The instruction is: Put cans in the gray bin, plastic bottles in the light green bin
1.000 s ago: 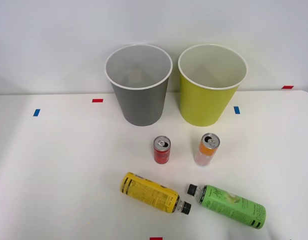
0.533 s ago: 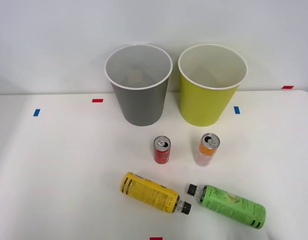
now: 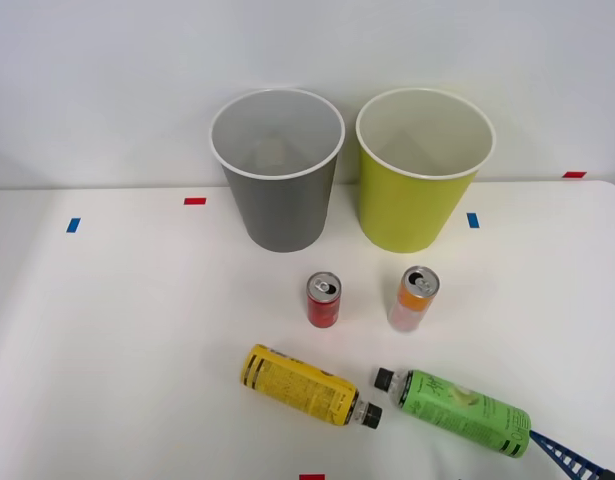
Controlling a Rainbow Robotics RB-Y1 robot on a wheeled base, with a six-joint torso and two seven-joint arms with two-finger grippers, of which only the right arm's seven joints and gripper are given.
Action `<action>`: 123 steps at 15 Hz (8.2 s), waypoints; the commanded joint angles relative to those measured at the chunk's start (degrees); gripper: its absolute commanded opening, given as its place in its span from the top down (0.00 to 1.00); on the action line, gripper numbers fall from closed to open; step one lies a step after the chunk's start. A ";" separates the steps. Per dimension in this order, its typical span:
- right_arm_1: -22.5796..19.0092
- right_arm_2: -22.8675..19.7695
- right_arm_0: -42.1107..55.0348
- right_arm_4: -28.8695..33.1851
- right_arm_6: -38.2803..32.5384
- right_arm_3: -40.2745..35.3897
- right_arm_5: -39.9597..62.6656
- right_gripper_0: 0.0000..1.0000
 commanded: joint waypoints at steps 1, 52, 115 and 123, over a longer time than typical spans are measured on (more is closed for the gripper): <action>-6.31 -2.35 0.01 -0.87 -0.28 -8.98 12.38 0.00; -11.14 30.34 -76.45 -21.44 -17.15 -14.25 101.06 0.00; -4.90 14.61 -68.02 -21.09 -8.98 -18.82 102.47 1.00; 2.22 1.95 -63.62 -21.26 -8.10 -21.46 91.83 1.00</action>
